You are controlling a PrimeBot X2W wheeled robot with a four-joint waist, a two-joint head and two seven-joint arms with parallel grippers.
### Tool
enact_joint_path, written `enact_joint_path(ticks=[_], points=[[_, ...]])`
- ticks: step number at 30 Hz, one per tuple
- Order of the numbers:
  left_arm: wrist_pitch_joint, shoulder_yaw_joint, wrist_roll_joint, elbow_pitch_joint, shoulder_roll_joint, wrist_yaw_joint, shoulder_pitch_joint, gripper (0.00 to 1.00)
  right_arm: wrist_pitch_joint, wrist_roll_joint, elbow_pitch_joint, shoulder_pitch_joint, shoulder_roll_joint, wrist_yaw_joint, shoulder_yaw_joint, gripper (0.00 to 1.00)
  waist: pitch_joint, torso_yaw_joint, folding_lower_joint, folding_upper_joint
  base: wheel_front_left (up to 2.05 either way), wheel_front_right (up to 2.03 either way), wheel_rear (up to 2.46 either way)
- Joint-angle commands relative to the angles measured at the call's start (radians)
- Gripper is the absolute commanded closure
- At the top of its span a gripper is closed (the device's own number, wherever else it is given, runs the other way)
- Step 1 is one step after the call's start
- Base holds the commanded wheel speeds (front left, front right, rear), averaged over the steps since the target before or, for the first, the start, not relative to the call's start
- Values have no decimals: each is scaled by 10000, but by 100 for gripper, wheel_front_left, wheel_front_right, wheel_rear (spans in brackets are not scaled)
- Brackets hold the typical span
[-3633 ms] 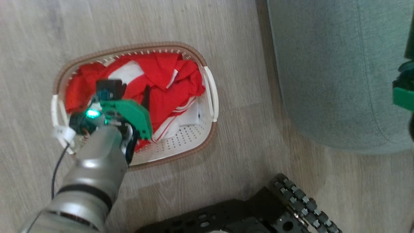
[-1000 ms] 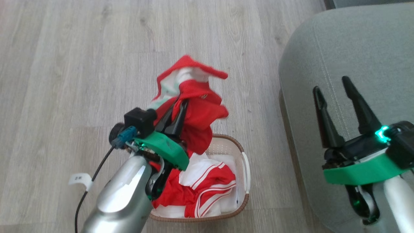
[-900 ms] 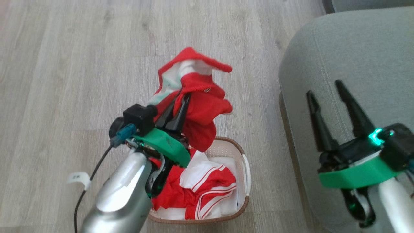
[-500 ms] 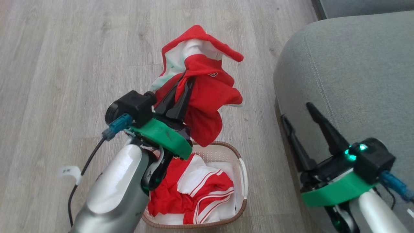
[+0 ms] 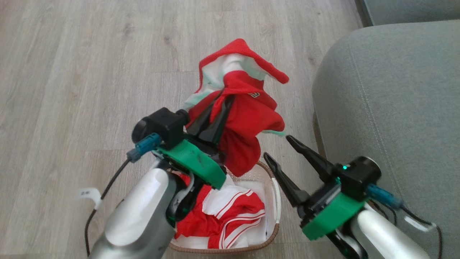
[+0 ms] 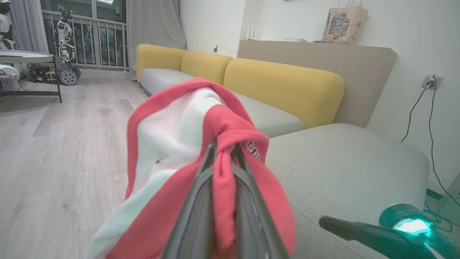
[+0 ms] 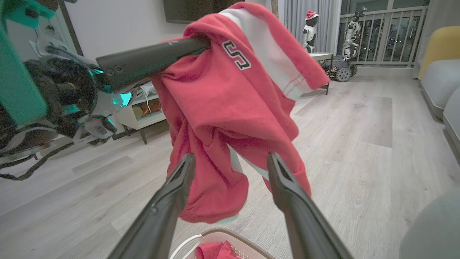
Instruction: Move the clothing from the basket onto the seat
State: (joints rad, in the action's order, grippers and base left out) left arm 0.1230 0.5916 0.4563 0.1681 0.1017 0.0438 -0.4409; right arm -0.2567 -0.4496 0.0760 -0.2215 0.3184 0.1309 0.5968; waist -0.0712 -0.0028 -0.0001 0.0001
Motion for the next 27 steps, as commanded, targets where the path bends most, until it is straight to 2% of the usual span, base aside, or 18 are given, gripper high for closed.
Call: enact_joint_path(ticks=[1,6,11,23,24,25,26,27], points=[[-19,-255,91,-423,1,33,-372,100,-51,-159,-79,-498,7,-2,299,0,-20,63,1,-1,0,0,0],[-48,40,150,-543,-148,58,-408,100,-51,-512,762,-1272,-140,-2,1142,0,-59,278,1,-1,0,0,0],[-87,324,199,-621,-260,84,-481,100,-51,-773,1344,-1768,-290,-2,1493,0,-114,464,1,-1,0,0,0],[-49,951,483,-645,-431,38,-528,100,-51,-1004,2057,-2319,-670,-2,1571,0,-143,884,1,-1,0,0,0],[-41,969,510,-640,-435,29,-529,100,-51,-1014,2074,-2319,-682,-2,1549,4,-137,900,1,-1,0,0,0],[-31,978,535,-633,-439,15,-527,100,-51,-1024,2073,-2314,-697,-2,1514,26,-136,911,1,-1,0,0,0],[-19,975,556,-620,-441,-5,-522,100,-51,-1031,2052,-2305,-713,-2,1473,79,-135,914,1,-1,0,0,0],[-7,966,570,-599,-442,-24,-518,100,-51,-1027,2006,-2292,-723,-2,1416,100,-134,911,1,-1,0,0,0]])
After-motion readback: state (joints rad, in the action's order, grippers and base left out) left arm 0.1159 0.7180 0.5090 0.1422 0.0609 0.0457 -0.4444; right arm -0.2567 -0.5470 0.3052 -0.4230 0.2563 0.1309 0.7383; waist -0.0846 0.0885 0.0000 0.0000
